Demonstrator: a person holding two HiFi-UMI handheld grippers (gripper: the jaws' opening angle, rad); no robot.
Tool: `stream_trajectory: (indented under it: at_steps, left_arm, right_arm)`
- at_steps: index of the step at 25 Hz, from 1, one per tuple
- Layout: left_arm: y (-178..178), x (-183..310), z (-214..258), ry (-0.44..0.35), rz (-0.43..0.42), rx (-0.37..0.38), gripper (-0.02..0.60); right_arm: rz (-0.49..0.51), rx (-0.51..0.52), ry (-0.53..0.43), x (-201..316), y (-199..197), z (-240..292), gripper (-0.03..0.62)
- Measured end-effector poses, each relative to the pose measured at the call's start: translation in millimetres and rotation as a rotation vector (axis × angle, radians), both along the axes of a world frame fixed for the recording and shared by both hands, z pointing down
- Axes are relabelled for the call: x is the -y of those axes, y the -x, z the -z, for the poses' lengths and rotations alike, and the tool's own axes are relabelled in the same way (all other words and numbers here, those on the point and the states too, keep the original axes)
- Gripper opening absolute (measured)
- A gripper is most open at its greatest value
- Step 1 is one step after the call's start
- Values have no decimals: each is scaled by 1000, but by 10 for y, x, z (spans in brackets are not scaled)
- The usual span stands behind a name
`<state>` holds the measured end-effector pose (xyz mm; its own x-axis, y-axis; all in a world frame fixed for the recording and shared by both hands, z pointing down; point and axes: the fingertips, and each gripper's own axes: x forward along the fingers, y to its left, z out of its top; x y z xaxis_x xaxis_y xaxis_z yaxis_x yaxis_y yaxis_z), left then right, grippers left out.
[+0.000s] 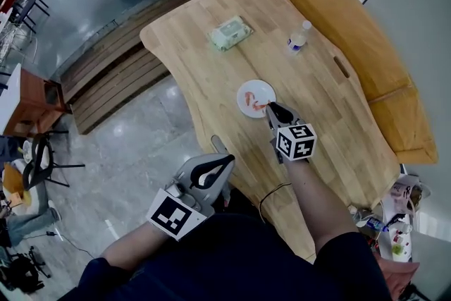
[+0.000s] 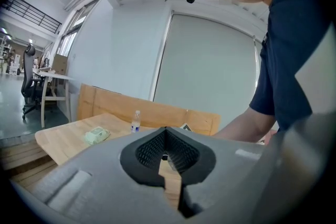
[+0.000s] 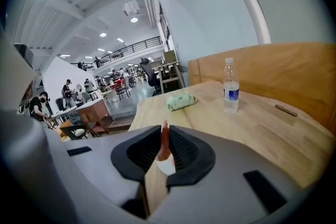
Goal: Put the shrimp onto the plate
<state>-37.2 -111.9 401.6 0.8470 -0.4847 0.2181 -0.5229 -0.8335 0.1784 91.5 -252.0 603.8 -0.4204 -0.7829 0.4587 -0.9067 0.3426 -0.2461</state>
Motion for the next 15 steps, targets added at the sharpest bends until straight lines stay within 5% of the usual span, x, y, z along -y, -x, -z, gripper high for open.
stream_trajectory:
  at_steps: [15]
  left_arm:
    - [26,120,-44,-4,33,13,3]
  right_arm:
    - [18,-87,110,411,-126,-668,57]
